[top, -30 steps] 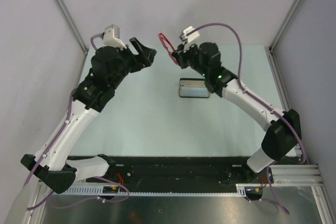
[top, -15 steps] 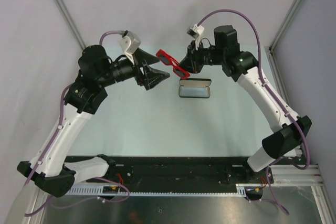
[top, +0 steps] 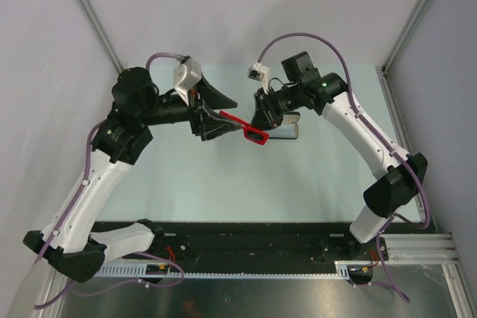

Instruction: Organize the sunglasses

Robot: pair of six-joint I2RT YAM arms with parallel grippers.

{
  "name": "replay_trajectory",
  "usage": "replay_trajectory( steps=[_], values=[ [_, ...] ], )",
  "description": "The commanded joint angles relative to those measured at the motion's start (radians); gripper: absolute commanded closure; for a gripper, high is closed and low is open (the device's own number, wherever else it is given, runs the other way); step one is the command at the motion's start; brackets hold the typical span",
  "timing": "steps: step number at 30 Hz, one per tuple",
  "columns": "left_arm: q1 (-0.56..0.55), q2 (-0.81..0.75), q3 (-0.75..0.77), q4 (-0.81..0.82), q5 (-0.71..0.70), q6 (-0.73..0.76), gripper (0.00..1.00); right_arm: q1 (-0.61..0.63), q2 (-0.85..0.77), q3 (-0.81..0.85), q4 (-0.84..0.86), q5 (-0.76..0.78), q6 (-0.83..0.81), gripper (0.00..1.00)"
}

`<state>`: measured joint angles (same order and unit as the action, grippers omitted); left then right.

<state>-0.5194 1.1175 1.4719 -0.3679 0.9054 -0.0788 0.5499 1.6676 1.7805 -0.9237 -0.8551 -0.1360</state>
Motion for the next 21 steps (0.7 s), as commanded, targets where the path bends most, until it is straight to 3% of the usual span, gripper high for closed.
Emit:
replay_trajectory(
  steps=[1, 4, 9, 16, 19, 21],
  values=[
    [0.001, 0.01, -0.053, -0.008, -0.046, 0.051, 0.34, 0.012, -0.014, 0.031, -0.037, -0.032, -0.036, 1.0],
    [0.004, 0.018, -0.065, -0.016, -0.237, 0.031, 0.28, 0.002, -0.002, 0.022, -0.069, -0.053, -0.08, 1.0],
    [0.025, 0.047, -0.041, -0.02, -0.257, -0.021, 0.18, -0.044, 0.047, 0.055, -0.156, -0.074, -0.189, 1.0],
    [0.027, 0.061, -0.044, -0.032, -0.074, 0.125, 0.23, -0.053, 0.08, 0.093, -0.257, -0.114, -0.272, 1.0],
    [0.032, 0.096, -0.009, -0.039, 0.111, 0.139, 0.26, -0.05, 0.067, 0.074, -0.257, -0.119, -0.267, 1.0],
    [0.027, 0.146, 0.011, -0.04, 0.195, 0.101, 0.33, -0.041, 0.055, 0.063, -0.254, -0.117, -0.266, 1.0]
  ],
)
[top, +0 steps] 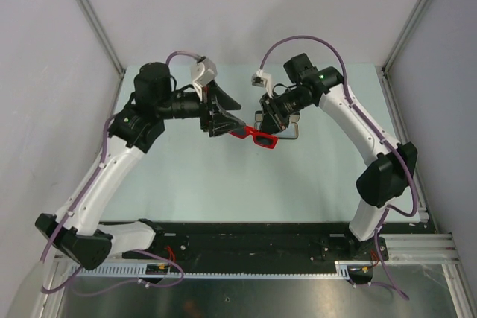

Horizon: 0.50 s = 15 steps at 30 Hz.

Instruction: Organize the sunglasses

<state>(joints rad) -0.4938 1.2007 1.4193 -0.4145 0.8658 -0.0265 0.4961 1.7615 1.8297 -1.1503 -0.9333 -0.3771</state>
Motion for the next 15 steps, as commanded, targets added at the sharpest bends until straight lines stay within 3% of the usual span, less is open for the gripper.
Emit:
replay_trajectory(
  steps=[1, 3, 15],
  values=[
    [-0.005, 0.074, 0.063, 0.005, 0.234, 0.039, 0.36, 0.019, -0.045, 0.013, -0.028, -0.032, -0.02, 1.0],
    [-0.022, 0.088, 0.047, -0.004, 0.176, 0.049, 0.44, 0.027, -0.05, 0.014, -0.026, -0.024, -0.014, 1.0],
    [-0.179, 0.151, 0.058, -0.288, -0.105, 0.25, 0.47, 0.047, -0.077, -0.018, -0.019, 0.005, 0.012, 1.0]
  ],
)
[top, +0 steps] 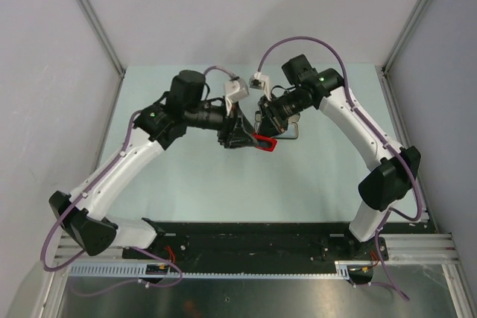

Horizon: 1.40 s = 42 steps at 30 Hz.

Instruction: Organize the sunglasses

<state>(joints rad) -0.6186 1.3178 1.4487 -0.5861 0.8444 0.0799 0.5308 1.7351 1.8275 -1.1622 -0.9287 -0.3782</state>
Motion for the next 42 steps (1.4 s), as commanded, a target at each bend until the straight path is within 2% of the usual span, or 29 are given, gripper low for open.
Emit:
replay_trajectory(
  steps=[1, 10, 19, 24, 25, 27, 30, 34, 39, 42],
  values=[
    [-0.073, 0.035, 0.027, -0.129, -0.123, 0.156, 0.48, 0.014, -0.049, -0.042, 0.001, 0.004, 0.019, 1.0],
    [-0.101, 0.063, 0.059, -0.288, -0.271, 0.25, 0.49, 0.049, -0.042, -0.145, 0.012, -0.007, 0.074, 1.0],
    [-0.15, 0.072, 0.018, -0.345, -0.212, 0.302, 0.53, 0.081, -0.017, -0.146, 0.002, 0.011, 0.071, 1.0],
    [-0.161, 0.063, -0.008, -0.377, -0.232, 0.328, 0.53, 0.087, -0.011, -0.151, 0.006, 0.019, 0.071, 1.0],
    [-0.164, 0.061, -0.016, -0.382, -0.237, 0.339, 0.53, 0.086, -0.011, -0.152, 0.004, 0.019, 0.07, 1.0],
    [-0.168, 0.066, -0.022, -0.399, -0.245, 0.342, 0.46, 0.087, -0.014, -0.154, 0.002, 0.018, 0.067, 1.0],
    [-0.173, 0.07, -0.022, -0.411, -0.265, 0.345, 0.46, 0.087, -0.022, -0.158, 0.004, 0.016, 0.062, 1.0],
    [-0.176, 0.072, -0.016, -0.412, -0.265, 0.347, 0.53, 0.087, -0.029, -0.162, 0.004, 0.014, 0.061, 1.0],
    [-0.181, 0.086, 0.004, -0.412, -0.278, 0.343, 0.52, 0.092, -0.035, -0.168, 0.002, 0.011, 0.056, 1.0],
    [-0.187, 0.1, 0.012, -0.411, -0.274, 0.34, 0.55, 0.1, -0.034, -0.171, 0.001, 0.01, 0.055, 1.0]
  ],
)
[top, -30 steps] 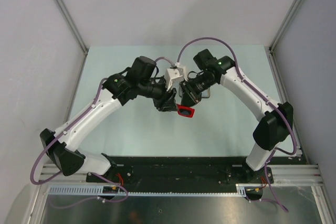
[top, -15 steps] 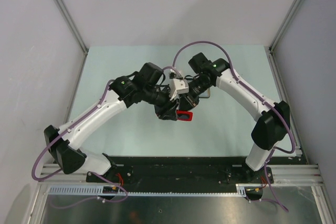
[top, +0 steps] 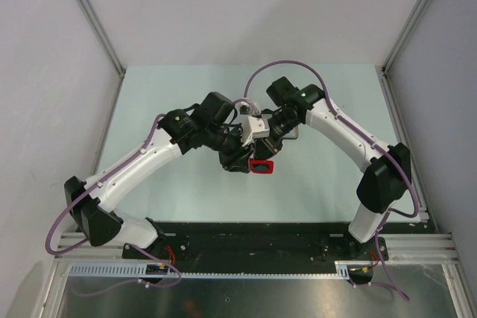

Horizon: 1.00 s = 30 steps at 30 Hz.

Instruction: Organize the sunglasses

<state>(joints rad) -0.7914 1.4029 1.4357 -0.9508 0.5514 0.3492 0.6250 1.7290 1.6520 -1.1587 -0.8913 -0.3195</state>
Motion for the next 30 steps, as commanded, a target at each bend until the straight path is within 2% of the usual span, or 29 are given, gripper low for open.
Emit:
replay_trajectory(
  steps=[1, 5, 11, 18, 22, 30],
  values=[
    [-0.017, 0.021, 0.026, -0.048, 0.019, 0.068, 0.58, 0.007, -0.028, 0.006, -0.001, -0.028, -0.004, 1.0],
    [-0.031, 0.031, 0.019, -0.046, 0.012, 0.068, 0.63, 0.008, -0.025, 0.006, -0.001, -0.038, -0.006, 1.0],
    [-0.037, 0.036, 0.019, -0.046, 0.001, 0.074, 0.64, 0.008, -0.025, 0.009, -0.006, -0.049, -0.013, 1.0],
    [-0.037, 0.047, 0.022, -0.046, 0.002, 0.077, 0.89, 0.01, -0.026, 0.008, -0.007, -0.058, -0.02, 1.0],
    [-0.039, 0.054, 0.023, -0.048, 0.005, 0.077, 0.98, 0.008, -0.025, 0.011, -0.007, -0.063, -0.021, 1.0],
    [-0.039, 0.054, 0.035, -0.045, -0.025, 0.067, 1.0, 0.01, -0.02, 0.017, -0.003, -0.055, -0.015, 1.0]
  ],
)
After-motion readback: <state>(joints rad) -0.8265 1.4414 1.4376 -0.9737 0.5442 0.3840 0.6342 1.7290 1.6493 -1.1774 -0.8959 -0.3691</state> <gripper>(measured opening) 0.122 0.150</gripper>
